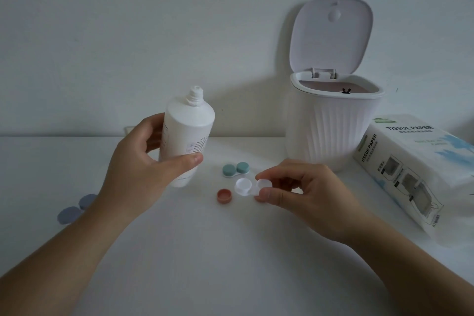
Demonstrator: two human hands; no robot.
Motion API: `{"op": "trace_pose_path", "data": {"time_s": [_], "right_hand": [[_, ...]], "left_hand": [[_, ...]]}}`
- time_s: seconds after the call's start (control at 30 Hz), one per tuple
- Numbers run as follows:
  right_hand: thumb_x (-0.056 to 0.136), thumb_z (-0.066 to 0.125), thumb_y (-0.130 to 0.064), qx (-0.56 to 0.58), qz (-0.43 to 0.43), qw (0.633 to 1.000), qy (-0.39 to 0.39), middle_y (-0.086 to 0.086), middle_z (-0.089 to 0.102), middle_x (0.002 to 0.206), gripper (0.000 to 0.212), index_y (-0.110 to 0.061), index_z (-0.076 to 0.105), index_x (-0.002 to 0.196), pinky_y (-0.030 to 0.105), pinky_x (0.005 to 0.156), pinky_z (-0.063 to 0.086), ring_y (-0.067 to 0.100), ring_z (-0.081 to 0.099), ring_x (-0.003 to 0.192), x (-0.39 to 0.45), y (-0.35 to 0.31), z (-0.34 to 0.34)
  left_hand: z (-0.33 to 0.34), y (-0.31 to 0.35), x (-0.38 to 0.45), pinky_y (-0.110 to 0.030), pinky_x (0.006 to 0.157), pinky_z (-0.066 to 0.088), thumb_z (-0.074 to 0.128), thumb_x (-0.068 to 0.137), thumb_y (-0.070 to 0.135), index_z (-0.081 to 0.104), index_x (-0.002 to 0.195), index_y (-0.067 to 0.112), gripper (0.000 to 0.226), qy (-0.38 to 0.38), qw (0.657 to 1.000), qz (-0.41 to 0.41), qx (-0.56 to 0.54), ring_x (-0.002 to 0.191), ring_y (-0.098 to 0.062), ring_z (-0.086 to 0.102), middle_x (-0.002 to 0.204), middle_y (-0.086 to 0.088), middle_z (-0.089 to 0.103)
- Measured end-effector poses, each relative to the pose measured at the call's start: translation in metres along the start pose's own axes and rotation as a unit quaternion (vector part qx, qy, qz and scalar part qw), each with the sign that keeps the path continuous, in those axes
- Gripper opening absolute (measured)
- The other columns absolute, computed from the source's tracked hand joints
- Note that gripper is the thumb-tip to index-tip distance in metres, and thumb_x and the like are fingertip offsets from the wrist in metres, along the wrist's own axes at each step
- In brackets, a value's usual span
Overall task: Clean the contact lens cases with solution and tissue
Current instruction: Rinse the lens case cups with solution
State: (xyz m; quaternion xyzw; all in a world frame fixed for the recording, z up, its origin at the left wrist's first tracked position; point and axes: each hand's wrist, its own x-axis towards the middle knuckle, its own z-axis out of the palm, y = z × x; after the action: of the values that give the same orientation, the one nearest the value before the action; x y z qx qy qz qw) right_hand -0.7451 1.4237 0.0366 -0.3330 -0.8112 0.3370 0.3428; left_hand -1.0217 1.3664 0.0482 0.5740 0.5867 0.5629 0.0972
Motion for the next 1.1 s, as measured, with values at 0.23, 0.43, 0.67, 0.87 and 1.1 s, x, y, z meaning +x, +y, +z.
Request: {"op": "trace_pose_path", "data": {"time_s": [0.23, 0.43, 0.67, 0.87, 1.1], "right_hand": [[0.082, 0.079, -0.037, -0.018, 0.030, 0.998, -0.052, -0.015, 0.066, 0.081, 0.018, -0.039, 0.077, 0.100, 0.026, 0.075, 0.050, 0.011, 0.060, 0.073, -0.0029, 0.0060, 0.0014], [0.080, 0.077, -0.042, -0.070, 0.047, 0.992, -0.098, -0.022, 0.067, 0.087, 0.018, -0.046, 0.075, 0.098, 0.020, 0.077, 0.050, 0.006, 0.065, 0.084, -0.0044, 0.0062, 0.0032], [0.079, 0.083, -0.035, -0.085, 0.017, 0.991, -0.106, -0.019, 0.059, 0.081, 0.021, -0.041, 0.077, 0.099, 0.007, 0.070, 0.039, -0.005, 0.057, 0.074, -0.0037, 0.0076, 0.0043], [0.081, 0.079, -0.041, -0.148, 0.002, 0.981, -0.123, -0.017, 0.054, 0.080, 0.023, -0.041, 0.076, 0.104, 0.007, 0.069, 0.036, 0.000, 0.053, 0.076, -0.0030, 0.0082, 0.0042], [0.084, 0.079, -0.036, -0.148, -0.001, 0.982, -0.115, -0.015, 0.054, 0.081, 0.037, -0.045, 0.067, 0.117, 0.006, 0.069, 0.038, -0.001, 0.051, 0.073, -0.0032, 0.0083, 0.0058]], "left_hand": [[0.0041, -0.0041, -0.0005, -0.034, 0.093, 0.055, 0.087, 0.060, 0.042, 0.063, 0.121, 0.041, 0.065, -0.007, 0.999, -0.040, -0.015, 0.104, 0.001, 0.068, 0.112, 0.025, 0.072], [0.0048, -0.0030, -0.0006, -0.027, 0.086, 0.052, 0.086, 0.061, 0.040, 0.063, 0.120, 0.041, 0.063, -0.011, 0.998, -0.051, -0.028, 0.101, 0.005, 0.067, 0.111, 0.027, 0.071], [0.0064, -0.0025, -0.0009, -0.023, 0.081, 0.050, 0.086, 0.062, 0.040, 0.063, 0.119, 0.040, 0.062, -0.017, 0.998, -0.055, -0.030, 0.098, 0.005, 0.067, 0.109, 0.028, 0.071], [0.0066, -0.0025, -0.0004, -0.025, 0.083, 0.052, 0.086, 0.061, 0.041, 0.063, 0.119, 0.040, 0.063, -0.016, 0.998, -0.058, -0.027, 0.098, 0.003, 0.068, 0.109, 0.027, 0.071], [0.0069, -0.0017, -0.0011, -0.025, 0.083, 0.052, 0.086, 0.060, 0.040, 0.062, 0.114, 0.045, 0.059, -0.022, 0.998, -0.057, -0.026, 0.098, 0.005, 0.068, 0.109, 0.030, 0.070]]}}
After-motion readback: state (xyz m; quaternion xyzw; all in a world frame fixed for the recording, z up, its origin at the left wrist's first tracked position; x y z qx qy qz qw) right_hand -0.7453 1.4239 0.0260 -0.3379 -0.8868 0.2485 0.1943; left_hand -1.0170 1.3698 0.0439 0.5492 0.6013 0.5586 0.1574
